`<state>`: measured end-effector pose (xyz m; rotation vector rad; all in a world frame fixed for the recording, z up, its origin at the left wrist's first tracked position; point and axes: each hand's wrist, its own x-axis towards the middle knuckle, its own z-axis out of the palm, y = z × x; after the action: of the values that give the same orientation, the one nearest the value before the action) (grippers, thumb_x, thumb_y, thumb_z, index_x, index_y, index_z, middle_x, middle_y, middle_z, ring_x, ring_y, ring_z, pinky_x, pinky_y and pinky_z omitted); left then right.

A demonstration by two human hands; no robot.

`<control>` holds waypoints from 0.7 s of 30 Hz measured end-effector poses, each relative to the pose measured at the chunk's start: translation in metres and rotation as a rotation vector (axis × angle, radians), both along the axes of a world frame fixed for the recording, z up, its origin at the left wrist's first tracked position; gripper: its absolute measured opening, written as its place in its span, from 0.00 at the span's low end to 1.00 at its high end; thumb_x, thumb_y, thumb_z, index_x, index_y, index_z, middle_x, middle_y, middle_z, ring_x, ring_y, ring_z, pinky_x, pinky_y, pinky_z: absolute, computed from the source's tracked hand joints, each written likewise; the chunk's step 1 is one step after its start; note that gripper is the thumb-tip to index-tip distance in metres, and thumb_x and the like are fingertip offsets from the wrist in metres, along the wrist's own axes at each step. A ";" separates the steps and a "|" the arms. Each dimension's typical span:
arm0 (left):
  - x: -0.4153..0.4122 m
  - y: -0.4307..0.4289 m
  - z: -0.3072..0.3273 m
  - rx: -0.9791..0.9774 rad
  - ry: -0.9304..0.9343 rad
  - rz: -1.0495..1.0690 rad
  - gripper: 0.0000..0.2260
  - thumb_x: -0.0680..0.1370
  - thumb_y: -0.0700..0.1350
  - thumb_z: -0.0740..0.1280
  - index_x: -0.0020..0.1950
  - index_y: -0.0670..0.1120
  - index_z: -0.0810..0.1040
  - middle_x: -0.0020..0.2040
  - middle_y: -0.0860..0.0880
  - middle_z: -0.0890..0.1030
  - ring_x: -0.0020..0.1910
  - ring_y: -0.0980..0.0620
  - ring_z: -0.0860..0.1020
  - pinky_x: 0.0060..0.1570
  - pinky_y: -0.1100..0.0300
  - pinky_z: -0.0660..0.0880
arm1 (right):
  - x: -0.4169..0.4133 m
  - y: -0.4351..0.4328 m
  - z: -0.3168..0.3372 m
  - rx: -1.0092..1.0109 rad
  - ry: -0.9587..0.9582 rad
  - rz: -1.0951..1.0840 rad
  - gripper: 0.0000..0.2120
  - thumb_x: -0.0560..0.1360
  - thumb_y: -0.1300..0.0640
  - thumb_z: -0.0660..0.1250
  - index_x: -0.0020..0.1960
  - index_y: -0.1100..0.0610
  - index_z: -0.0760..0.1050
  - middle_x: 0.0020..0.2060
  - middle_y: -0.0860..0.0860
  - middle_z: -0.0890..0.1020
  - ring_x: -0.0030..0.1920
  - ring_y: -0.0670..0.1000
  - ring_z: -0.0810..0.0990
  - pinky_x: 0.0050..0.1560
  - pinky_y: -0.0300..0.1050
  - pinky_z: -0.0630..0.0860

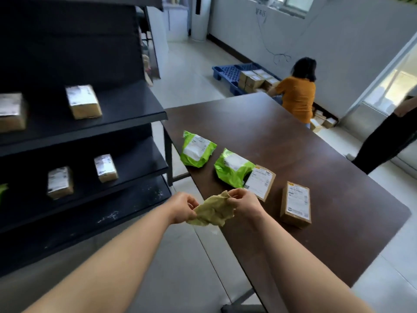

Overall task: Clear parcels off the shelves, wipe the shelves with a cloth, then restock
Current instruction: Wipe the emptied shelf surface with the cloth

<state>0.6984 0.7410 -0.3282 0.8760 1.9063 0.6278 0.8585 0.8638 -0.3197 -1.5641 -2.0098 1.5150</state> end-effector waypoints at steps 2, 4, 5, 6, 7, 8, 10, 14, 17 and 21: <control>-0.029 -0.026 0.011 0.034 0.054 0.057 0.05 0.72 0.39 0.69 0.43 0.49 0.81 0.41 0.50 0.82 0.39 0.55 0.79 0.40 0.63 0.77 | -0.030 -0.014 0.015 -0.053 0.075 0.028 0.08 0.74 0.68 0.67 0.51 0.60 0.77 0.43 0.54 0.80 0.43 0.52 0.78 0.40 0.43 0.76; -0.058 -0.055 0.021 0.066 0.119 0.141 0.06 0.73 0.41 0.67 0.40 0.52 0.80 0.37 0.54 0.81 0.35 0.58 0.77 0.35 0.66 0.73 | -0.063 -0.033 0.027 -0.116 0.151 0.052 0.12 0.72 0.71 0.66 0.54 0.60 0.75 0.46 0.57 0.80 0.45 0.54 0.79 0.45 0.48 0.77; -0.072 -0.069 0.026 0.078 0.141 0.185 0.06 0.74 0.41 0.66 0.41 0.52 0.80 0.37 0.54 0.80 0.35 0.57 0.77 0.35 0.64 0.73 | -0.079 -0.043 0.033 -0.144 0.171 0.075 0.15 0.72 0.72 0.66 0.56 0.61 0.75 0.48 0.58 0.80 0.46 0.54 0.79 0.47 0.50 0.77; -0.086 -0.083 0.030 0.087 0.147 0.236 0.06 0.74 0.41 0.65 0.42 0.51 0.79 0.37 0.53 0.80 0.36 0.55 0.77 0.37 0.61 0.76 | -0.094 -0.053 0.036 -0.167 0.179 0.107 0.16 0.71 0.72 0.66 0.58 0.61 0.76 0.48 0.57 0.80 0.47 0.54 0.79 0.49 0.50 0.77; -0.102 -0.102 0.035 0.092 0.142 0.296 0.05 0.75 0.42 0.65 0.43 0.50 0.78 0.39 0.51 0.80 0.37 0.53 0.77 0.39 0.58 0.79 | -0.113 -0.067 0.041 -0.180 0.177 0.155 0.17 0.71 0.72 0.67 0.58 0.62 0.76 0.48 0.56 0.80 0.47 0.54 0.79 0.51 0.50 0.77; -0.115 -0.118 0.040 0.093 0.127 0.344 0.04 0.76 0.42 0.64 0.45 0.48 0.77 0.40 0.50 0.79 0.38 0.52 0.77 0.40 0.54 0.80 | -0.129 -0.079 0.044 -0.187 0.171 0.199 0.15 0.71 0.71 0.67 0.57 0.62 0.78 0.48 0.56 0.81 0.46 0.53 0.80 0.54 0.50 0.77; -0.143 -0.158 0.049 0.089 0.106 0.428 0.04 0.77 0.42 0.61 0.49 0.47 0.75 0.45 0.46 0.78 0.43 0.48 0.78 0.42 0.50 0.82 | -0.165 -0.111 0.052 -0.192 0.164 0.282 0.12 0.72 0.69 0.68 0.54 0.62 0.80 0.46 0.57 0.83 0.45 0.53 0.81 0.55 0.50 0.78; -0.188 -0.238 0.065 0.090 0.087 0.563 0.04 0.80 0.44 0.59 0.52 0.48 0.73 0.52 0.44 0.77 0.50 0.47 0.79 0.43 0.52 0.82 | -0.228 -0.178 0.064 -0.135 0.164 0.388 0.06 0.72 0.66 0.68 0.43 0.57 0.81 0.35 0.52 0.80 0.35 0.48 0.77 0.39 0.40 0.77; -0.213 -0.298 0.074 0.127 0.087 0.658 0.03 0.80 0.40 0.62 0.51 0.48 0.72 0.53 0.45 0.76 0.49 0.49 0.78 0.41 0.53 0.82 | -0.267 -0.223 0.070 -0.068 0.125 0.488 0.06 0.72 0.65 0.68 0.42 0.56 0.80 0.27 0.48 0.75 0.24 0.43 0.70 0.25 0.33 0.69; -0.236 -0.372 0.085 0.159 0.047 0.767 0.07 0.78 0.35 0.63 0.51 0.47 0.74 0.53 0.45 0.77 0.50 0.49 0.79 0.40 0.55 0.82 | -0.315 -0.289 0.069 -0.315 0.162 0.587 0.06 0.76 0.68 0.63 0.47 0.58 0.74 0.38 0.56 0.79 0.35 0.51 0.80 0.40 0.43 0.80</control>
<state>0.4620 0.3690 -0.2437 0.2164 2.2457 1.2278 0.5440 0.5752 -0.2512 -0.9141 -2.3410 2.1726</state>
